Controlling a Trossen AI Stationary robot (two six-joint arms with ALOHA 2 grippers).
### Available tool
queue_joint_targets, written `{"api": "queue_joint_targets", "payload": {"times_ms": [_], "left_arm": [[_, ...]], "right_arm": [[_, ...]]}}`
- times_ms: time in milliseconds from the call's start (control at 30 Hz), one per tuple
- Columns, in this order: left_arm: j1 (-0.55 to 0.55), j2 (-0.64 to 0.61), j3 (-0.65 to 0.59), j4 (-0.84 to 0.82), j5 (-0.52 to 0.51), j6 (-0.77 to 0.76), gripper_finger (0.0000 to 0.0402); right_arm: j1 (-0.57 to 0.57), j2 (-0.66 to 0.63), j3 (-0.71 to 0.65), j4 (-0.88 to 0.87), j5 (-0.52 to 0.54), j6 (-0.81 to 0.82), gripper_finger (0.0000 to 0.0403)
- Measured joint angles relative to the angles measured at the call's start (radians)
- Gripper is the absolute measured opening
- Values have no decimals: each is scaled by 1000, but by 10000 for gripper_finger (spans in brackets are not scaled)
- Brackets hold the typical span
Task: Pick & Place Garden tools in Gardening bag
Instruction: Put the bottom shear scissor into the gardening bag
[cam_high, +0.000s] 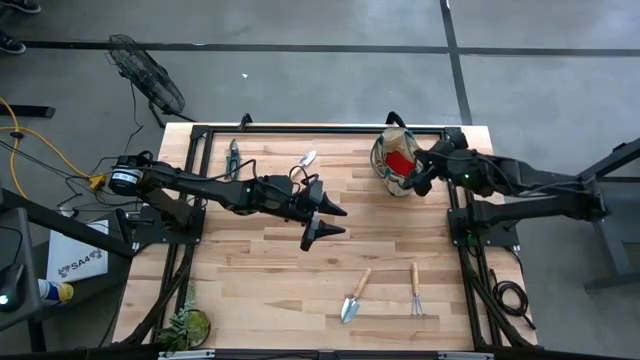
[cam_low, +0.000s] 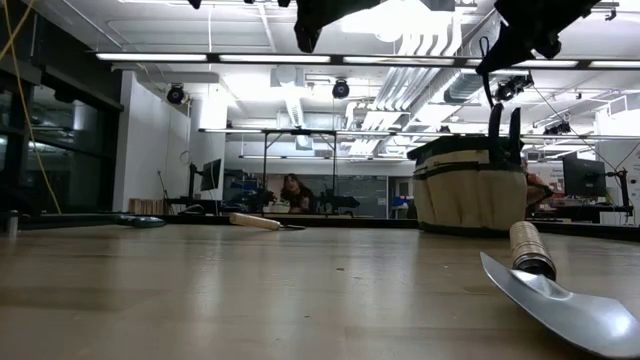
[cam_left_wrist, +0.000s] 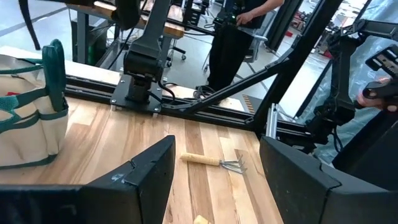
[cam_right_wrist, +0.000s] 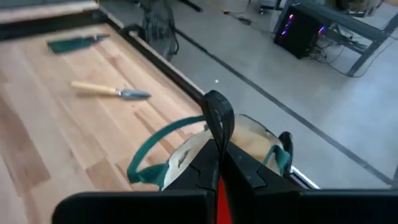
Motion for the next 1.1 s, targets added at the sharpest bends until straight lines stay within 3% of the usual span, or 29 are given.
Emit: {"api": "queue_joint_targets", "payload": {"times_ms": [133, 433, 667, 867, 1100], "left_arm": [[0, 0, 0, 0, 22, 0, 230], [0, 0, 0, 0, 46, 4, 230], [0, 0, 0, 0, 49, 4, 230], [0, 0, 0, 0, 53, 26, 230], [0, 0, 0, 0, 75, 31, 230]], "right_arm": [[-56, 27, 0, 5, -90, -42, 4], [-164, 49, 0, 109, -148, -78, 4], [-212, 93, 0, 65, -230, -20, 4], [-248, 150, 0, 58, -358, -81, 4], [-275, 163, 0, 26, -401, -62, 4]]}}
